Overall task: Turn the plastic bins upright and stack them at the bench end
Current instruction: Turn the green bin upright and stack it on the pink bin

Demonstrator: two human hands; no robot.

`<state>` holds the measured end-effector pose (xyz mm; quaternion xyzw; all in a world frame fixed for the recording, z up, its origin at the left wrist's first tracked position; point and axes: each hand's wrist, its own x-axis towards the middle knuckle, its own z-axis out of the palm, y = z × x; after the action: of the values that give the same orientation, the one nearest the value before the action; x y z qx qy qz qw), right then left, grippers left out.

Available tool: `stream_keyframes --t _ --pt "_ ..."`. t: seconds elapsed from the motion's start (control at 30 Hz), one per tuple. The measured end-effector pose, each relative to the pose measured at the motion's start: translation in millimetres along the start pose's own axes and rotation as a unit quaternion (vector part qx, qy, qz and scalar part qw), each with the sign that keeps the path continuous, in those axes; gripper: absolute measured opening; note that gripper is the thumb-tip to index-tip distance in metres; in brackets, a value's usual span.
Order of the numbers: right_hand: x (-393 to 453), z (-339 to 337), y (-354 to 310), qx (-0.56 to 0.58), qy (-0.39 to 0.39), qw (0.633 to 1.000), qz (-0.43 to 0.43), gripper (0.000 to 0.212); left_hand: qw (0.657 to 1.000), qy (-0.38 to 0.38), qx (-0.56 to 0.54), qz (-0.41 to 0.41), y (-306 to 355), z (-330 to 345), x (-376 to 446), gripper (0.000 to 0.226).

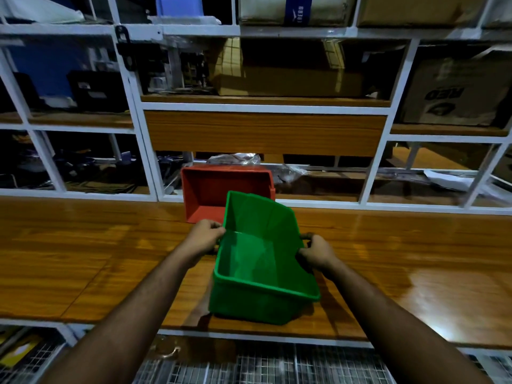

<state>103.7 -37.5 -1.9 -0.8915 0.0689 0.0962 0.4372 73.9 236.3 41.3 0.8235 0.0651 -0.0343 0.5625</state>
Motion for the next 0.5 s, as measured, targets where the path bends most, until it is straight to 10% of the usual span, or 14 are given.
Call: stream_keyframes --t 0.3,0.5 --pt "-5.3 -0.3 -10.0 -0.045 0.076 0.996 -0.003 0.038 0.997 0.019 0.017 -0.073 -46.4 5.7 14.5 0.022" --pt "-7.0 -3.4 -13.9 -0.097 0.059 0.993 -0.036 0.035 0.922 0.159 0.331 0.124 -32.3 19.1 11.1 0.053"
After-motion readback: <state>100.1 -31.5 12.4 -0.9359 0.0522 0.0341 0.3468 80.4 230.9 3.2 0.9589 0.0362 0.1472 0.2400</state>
